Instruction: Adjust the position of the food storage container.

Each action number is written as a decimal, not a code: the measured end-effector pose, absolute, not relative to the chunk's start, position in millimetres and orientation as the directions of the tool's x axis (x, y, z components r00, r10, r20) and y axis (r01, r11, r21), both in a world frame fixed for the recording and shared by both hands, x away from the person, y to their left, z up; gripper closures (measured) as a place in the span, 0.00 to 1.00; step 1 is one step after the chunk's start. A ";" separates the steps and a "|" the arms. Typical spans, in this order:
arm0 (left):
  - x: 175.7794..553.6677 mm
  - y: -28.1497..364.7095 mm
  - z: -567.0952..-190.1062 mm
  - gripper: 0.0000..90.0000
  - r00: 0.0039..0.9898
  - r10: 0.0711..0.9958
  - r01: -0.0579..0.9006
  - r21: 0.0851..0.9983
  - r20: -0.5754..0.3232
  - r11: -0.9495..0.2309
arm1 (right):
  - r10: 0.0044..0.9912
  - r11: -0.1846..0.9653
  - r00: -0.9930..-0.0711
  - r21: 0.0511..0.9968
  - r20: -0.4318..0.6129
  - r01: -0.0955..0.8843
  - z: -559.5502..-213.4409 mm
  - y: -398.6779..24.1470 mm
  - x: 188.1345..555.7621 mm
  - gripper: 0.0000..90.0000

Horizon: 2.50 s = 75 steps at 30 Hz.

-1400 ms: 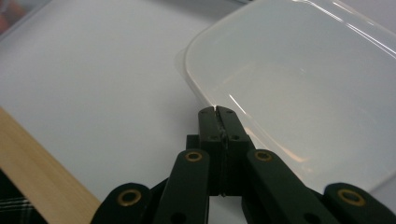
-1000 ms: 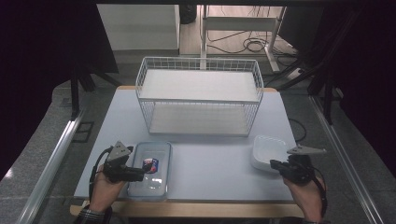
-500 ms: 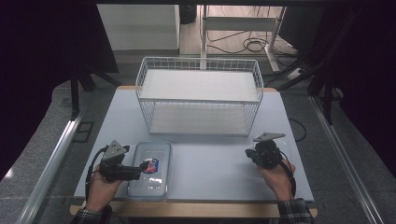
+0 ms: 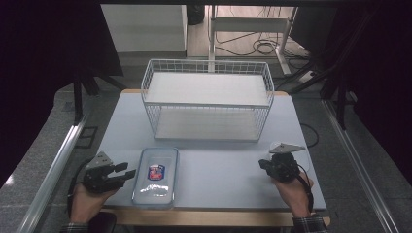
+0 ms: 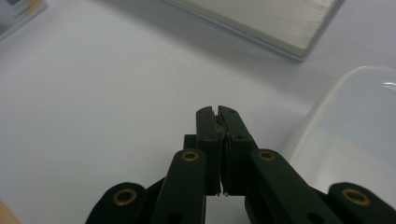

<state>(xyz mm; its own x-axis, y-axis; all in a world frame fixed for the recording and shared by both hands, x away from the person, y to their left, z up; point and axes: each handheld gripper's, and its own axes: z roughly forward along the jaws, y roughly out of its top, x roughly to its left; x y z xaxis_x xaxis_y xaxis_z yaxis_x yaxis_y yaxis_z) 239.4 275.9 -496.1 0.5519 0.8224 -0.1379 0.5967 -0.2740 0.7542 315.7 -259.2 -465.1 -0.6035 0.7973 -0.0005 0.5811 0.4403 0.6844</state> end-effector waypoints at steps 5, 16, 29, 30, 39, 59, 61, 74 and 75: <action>233.3 279.9 -511.6 0.92 0.601 0.775 0.635 0.706 -0.195 -0.314 | 0.782 0.448 -0.624 0.683 0.014 0.577 -468.0 -255.3 306.2 0.96; 235.6 250.5 -516.1 1.00 0.675 0.711 0.626 0.663 -0.195 -0.412 | 0.755 0.447 -0.653 0.686 0.055 0.575 -470.5 -248.0 293.4 0.96; 242.7 205.4 -513.4 1.00 0.742 0.628 0.592 0.672 -0.237 -0.446 | 0.715 0.459 -0.693 0.685 0.093 0.565 -472.3 -238.0 276.3 0.96; 244.0 200.2 -513.2 1.00 0.745 0.622 0.590 0.673 -0.240 -0.447 | 0.713 0.459 -0.695 0.685 0.096 0.565 -472.6 -237.6 275.2 0.97; 261.5 170.9 -513.3 1.00 0.784 0.579 0.549 0.685 -0.224 -0.478 | 0.687 0.480 -0.719 0.674 0.109 0.561 -477.5 -228.0 268.1 0.98; 344.9 192.0 -519.2 1.00 0.710 0.688 0.585 0.670 -0.150 -0.457 | 0.531 0.551 -0.815 0.637 0.230 0.539 -501.2 -160.0 250.8 0.98; 339.7 194.0 -519.8 1.00 0.700 0.692 0.597 0.674 -0.174 -0.435 | 0.536 0.534 -0.805 0.636 0.255 0.557 -502.3 -162.1 253.9 0.99; 319.3 185.9 -518.2 1.00 0.717 0.668 0.601 0.660 -0.197 -0.450 | 0.658 0.473 -0.727 0.643 0.198 0.603 -499.5 -185.8 266.4 0.99; 319.3 185.9 -518.2 1.00 0.717 0.668 0.601 0.660 -0.197 -0.450 | 0.658 0.473 -0.727 0.643 0.198 0.603 -499.5 -185.8 266.4 0.99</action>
<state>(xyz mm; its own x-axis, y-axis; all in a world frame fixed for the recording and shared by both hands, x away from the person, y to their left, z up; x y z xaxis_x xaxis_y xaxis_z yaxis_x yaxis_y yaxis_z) 319.3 185.9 -518.2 0.7174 0.6683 -0.1968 0.6008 -0.4505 0.6604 266.4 -185.8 -499.5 -0.7267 0.6579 0.1977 0.6028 0.4727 0.6429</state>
